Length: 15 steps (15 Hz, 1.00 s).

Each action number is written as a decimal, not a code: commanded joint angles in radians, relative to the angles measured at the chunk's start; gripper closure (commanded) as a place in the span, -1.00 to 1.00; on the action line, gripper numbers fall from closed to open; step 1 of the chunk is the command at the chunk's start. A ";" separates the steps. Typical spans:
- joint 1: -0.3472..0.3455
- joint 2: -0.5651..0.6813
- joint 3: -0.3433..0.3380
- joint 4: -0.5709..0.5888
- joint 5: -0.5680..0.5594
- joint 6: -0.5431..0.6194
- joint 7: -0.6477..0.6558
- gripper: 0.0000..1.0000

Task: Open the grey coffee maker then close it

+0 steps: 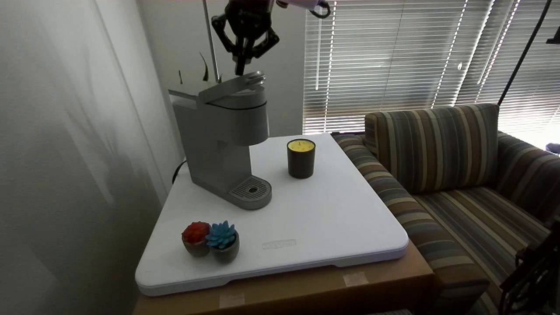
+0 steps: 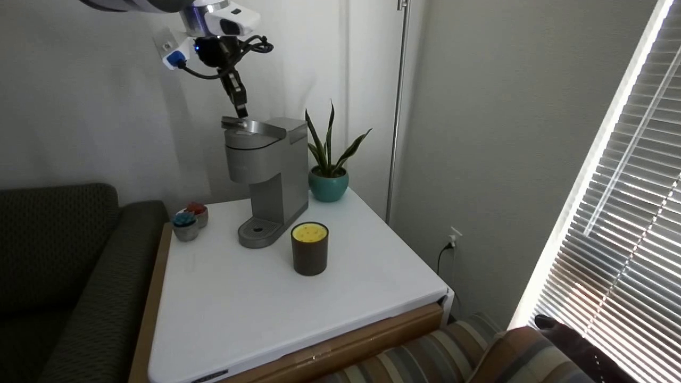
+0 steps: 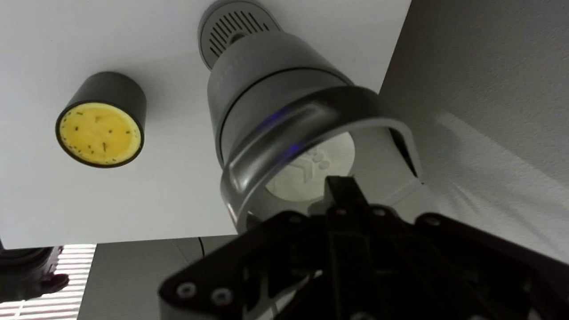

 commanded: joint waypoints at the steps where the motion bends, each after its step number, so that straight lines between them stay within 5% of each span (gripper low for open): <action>1: 0.015 -0.025 -0.034 0.044 -0.065 -0.119 0.019 1.00; 8: 0.002 -0.021 -0.028 0.155 -0.140 -0.332 -0.004 1.00; 15: -0.019 0.024 0.002 0.191 -0.081 -0.371 -0.050 1.00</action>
